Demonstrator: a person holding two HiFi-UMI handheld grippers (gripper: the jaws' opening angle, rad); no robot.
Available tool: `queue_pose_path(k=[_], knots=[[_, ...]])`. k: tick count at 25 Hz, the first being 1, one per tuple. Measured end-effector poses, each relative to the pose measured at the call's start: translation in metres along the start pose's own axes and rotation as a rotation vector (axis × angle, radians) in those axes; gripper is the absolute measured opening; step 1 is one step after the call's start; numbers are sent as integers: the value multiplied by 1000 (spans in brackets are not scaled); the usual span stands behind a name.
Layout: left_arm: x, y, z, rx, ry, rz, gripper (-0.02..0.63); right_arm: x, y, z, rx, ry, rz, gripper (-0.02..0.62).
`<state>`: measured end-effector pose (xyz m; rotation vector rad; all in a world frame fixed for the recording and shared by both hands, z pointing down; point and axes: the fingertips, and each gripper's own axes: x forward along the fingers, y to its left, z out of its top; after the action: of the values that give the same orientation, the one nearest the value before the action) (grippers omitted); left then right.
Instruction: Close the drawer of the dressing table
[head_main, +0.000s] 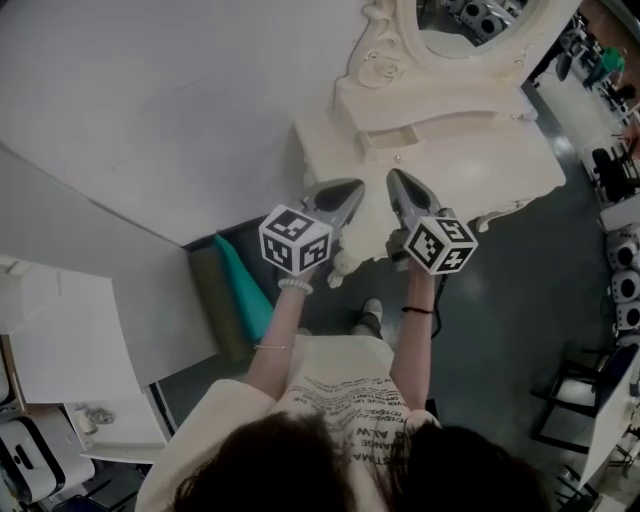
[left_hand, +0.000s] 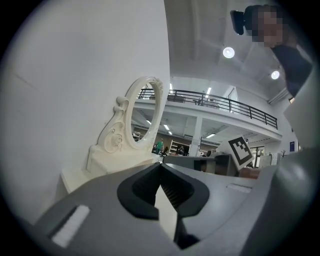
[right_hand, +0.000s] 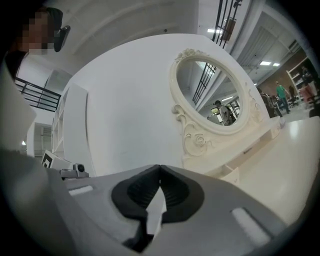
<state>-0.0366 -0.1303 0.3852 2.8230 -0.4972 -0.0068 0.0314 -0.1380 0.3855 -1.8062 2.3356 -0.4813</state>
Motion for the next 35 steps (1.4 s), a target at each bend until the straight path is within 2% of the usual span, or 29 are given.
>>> queue_pose_path(k=[8,19,29,35], knots=[[48,8,5,-10,-10,55,-2,18,-43,17,-7,31,57,3],[102,7,-5,-39,-26,146,-2,27,-94,19,-20,118,146,3],[123,9,-15,-64,-46,276,-2,29,-123,15,-36,187,232,3],[129,5,-23,-74,-34,311,-2,28,-135,5,-9,212,243,3]])
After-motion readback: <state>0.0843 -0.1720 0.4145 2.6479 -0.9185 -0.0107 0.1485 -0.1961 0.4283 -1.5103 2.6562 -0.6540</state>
